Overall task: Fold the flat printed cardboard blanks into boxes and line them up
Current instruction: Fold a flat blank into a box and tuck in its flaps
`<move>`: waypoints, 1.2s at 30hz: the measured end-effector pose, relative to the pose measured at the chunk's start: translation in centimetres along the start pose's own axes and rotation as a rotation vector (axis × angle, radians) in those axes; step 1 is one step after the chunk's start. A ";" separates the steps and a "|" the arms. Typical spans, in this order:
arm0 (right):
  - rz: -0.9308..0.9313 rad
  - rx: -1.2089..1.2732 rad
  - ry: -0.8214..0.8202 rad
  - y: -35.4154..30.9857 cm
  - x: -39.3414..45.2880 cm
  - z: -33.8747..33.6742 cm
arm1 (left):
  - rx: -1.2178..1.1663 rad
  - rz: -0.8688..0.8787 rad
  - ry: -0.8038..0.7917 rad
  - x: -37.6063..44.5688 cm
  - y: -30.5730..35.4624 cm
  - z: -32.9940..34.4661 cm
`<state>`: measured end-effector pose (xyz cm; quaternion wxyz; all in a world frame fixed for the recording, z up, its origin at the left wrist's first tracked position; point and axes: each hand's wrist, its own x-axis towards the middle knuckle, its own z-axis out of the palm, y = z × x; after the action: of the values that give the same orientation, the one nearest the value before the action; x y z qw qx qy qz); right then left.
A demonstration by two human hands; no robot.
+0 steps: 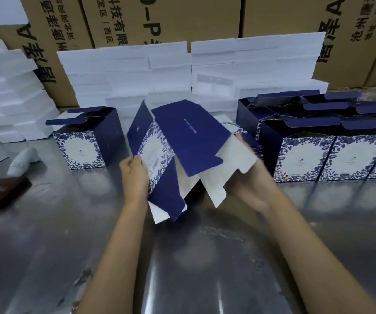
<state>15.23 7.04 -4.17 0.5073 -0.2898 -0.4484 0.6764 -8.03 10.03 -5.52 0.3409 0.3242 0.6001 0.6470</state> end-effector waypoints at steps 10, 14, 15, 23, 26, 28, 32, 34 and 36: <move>0.037 -0.308 -0.158 3.7 -0.3 5.1 | -0.053 0.501 -0.068 -2.8 0.9 -4.4; 0.008 -0.344 -0.149 4.9 0.6 5.9 | -0.123 0.421 -0.102 -3.0 1.6 -4.8; 0.010 -0.356 -0.147 5.0 0.8 6.2 | -0.135 0.421 -0.095 -2.9 1.7 -4.8; -0.027 -0.283 -0.198 6.0 1.5 7.3 | -0.265 0.344 -0.134 -2.0 3.9 -3.2; -0.023 -0.321 -0.221 6.4 1.5 7.2 | -0.240 0.325 -0.195 -1.6 5.1 -2.6; -0.009 -0.261 -0.223 6.6 1.6 7.1 | -0.104 0.319 -0.263 -1.3 5.3 -2.2; 0.049 -0.230 -0.196 7.2 1.3 6.8 | 0.157 0.272 -0.313 -0.3 4.7 -2.5; 0.030 -0.322 -0.149 7.6 1.3 6.3 | 0.244 0.292 -0.288 0.3 4.5 -3.2; -0.025 -0.457 -0.088 7.7 1.6 5.7 | 0.271 0.287 -0.288 0.6 4.6 -4.1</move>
<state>6.64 6.11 -8.54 0.4167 -0.3618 -0.6151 0.5631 -12.01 8.04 -1.25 0.2810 0.5379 0.5742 0.5495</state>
